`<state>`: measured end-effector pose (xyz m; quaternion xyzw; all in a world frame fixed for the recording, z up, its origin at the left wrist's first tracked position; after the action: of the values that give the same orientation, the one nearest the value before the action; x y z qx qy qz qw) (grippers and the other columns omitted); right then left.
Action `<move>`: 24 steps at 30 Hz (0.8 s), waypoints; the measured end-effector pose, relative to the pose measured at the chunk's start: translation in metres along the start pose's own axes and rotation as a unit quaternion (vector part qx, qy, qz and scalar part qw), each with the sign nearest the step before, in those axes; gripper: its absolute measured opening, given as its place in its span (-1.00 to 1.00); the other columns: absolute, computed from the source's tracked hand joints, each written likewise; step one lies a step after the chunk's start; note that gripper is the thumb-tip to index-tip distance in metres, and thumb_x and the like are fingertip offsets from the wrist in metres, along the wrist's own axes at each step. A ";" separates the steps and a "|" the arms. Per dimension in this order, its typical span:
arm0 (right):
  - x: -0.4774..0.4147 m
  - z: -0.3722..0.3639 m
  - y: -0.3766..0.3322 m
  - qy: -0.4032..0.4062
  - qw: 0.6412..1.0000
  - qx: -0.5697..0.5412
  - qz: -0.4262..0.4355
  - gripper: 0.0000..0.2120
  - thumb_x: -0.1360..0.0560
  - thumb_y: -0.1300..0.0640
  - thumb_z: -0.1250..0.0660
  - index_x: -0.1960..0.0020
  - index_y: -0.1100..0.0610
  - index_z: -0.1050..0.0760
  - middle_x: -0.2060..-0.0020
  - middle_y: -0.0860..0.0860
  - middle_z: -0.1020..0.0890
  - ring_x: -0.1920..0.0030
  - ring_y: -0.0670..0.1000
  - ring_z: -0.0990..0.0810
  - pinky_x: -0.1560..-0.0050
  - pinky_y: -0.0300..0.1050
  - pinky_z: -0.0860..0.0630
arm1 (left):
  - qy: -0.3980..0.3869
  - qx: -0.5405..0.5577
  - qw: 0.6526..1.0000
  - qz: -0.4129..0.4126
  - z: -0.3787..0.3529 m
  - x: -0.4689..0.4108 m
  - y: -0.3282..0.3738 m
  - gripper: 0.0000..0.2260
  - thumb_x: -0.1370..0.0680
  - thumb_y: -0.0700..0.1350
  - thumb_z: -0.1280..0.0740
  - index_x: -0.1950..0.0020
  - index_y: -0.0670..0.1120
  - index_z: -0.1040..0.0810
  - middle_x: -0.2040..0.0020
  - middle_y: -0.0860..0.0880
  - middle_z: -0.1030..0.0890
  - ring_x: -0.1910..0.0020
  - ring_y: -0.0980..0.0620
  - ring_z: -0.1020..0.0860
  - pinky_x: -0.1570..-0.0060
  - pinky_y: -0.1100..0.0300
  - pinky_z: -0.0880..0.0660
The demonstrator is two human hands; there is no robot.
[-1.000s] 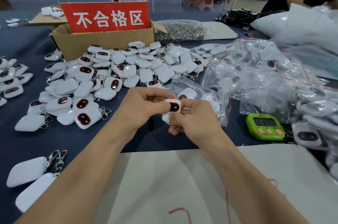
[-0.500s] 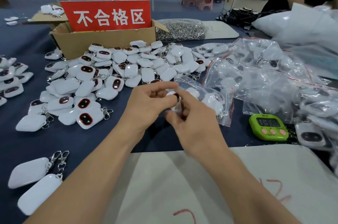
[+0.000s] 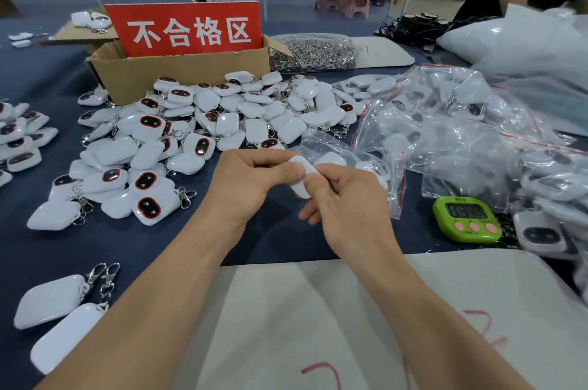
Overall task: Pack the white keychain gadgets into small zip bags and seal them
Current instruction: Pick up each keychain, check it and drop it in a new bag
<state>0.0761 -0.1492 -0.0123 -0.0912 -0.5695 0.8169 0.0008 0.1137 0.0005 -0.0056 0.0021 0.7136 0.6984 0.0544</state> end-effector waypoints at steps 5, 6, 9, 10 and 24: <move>0.005 0.010 -0.006 0.098 0.990 0.056 0.082 -0.81 -0.54 0.13 -0.43 -0.09 -0.12 -0.65 0.21 -0.24 -0.68 0.16 -0.17 -0.64 0.06 -0.29 -0.56 | 0.045 0.023 0.999 0.020 0.001 -0.002 -0.006 -0.89 -0.44 -0.24 -0.55 0.18 -0.02 -0.79 0.22 -0.04 -0.74 0.31 0.16 -0.56 0.22 0.38 -0.50; 0.005 0.009 -0.007 0.094 0.989 0.072 0.092 -0.73 -0.51 0.14 -0.45 -0.15 -0.14 -0.62 0.16 -0.25 -0.67 0.14 -0.19 -0.61 0.05 -0.34 -0.53 | 0.051 0.020 0.998 0.023 0.002 -0.002 -0.007 -0.90 -0.44 -0.21 -0.56 0.18 0.00 -0.79 0.21 -0.06 -0.73 0.30 0.13 -0.54 0.21 0.34 -0.50; 0.005 0.001 -0.013 0.036 0.984 0.120 0.127 -0.63 -0.48 0.15 -0.46 -0.22 -0.17 -0.57 0.07 -0.27 -0.63 0.13 -0.24 -0.57 0.05 -0.45 -0.44 | 0.013 0.021 0.999 0.035 -0.002 -0.002 -0.010 -0.93 -0.49 -0.19 -0.52 0.05 -0.10 -0.79 0.12 -0.20 -0.74 0.22 -0.02 -0.56 0.08 0.12 -0.55; 0.006 0.000 -0.013 0.027 0.985 0.115 0.125 -0.62 -0.49 0.17 -0.44 -0.22 -0.19 -0.56 0.09 -0.31 -0.62 0.13 -0.26 -0.58 0.07 -0.48 -0.43 | 0.002 0.025 0.999 0.040 -0.004 -0.001 -0.011 -0.92 -0.51 -0.20 -0.50 0.03 -0.12 -0.78 0.12 -0.20 -0.74 0.24 -0.03 -0.58 0.07 0.10 -0.58; -0.003 0.011 -0.001 0.038 0.995 -0.094 -0.009 -0.71 -0.69 0.11 -0.19 0.11 0.09 -0.62 0.35 0.13 -0.69 0.41 0.18 -0.65 0.30 0.07 -0.61 | -0.011 0.017 0.999 -0.033 -0.007 -0.002 -0.004 -0.84 -0.53 -0.25 -0.46 0.14 -0.03 -0.79 0.26 -0.05 -0.70 0.36 0.12 -0.50 0.27 0.30 -0.51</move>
<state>0.0776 -0.1597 -0.0067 -0.1170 -0.6444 0.7554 0.0212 0.1156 -0.0069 -0.0090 -0.0129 0.7245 0.6839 0.0849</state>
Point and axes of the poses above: each hand's wrist, its own x-axis away from the middle knuckle, its own z-axis out of the back of the hand, y = z × x, the point moved 5 cm from there along -x, towards the middle knuckle
